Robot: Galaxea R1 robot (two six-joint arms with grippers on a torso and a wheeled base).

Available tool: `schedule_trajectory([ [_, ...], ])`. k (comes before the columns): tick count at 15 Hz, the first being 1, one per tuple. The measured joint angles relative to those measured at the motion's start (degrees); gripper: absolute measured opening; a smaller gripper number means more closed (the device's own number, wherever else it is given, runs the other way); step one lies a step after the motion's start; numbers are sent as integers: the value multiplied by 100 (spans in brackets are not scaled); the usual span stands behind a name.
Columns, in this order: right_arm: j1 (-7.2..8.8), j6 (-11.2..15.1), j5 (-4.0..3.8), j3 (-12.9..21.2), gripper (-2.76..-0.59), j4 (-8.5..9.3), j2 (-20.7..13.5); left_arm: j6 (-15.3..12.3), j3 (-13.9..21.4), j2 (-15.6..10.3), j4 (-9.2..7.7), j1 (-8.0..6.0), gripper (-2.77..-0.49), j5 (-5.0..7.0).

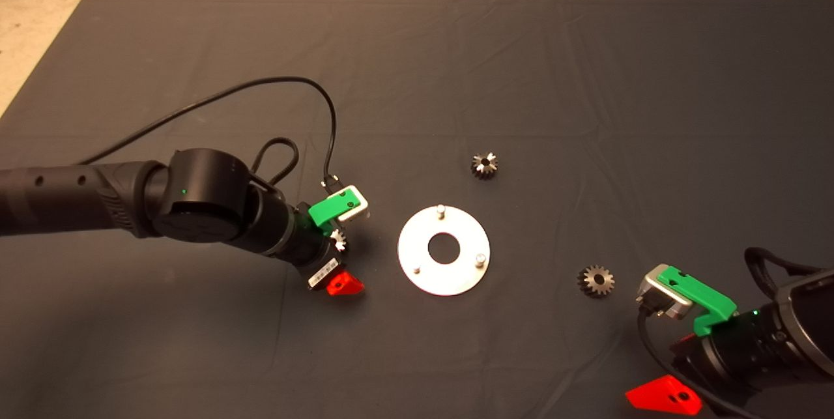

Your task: Install three planetary gears onto the carrier pins

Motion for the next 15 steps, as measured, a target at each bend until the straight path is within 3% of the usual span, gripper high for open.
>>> schedule_trajectory([
  [12,0,-37,2,0,-60,3,0,63,-13,0,0,-2,-49,-45],
  [15,0,-37,2,0,-60,3,0,90,-35,-7,2,-2,-59,-112],
])
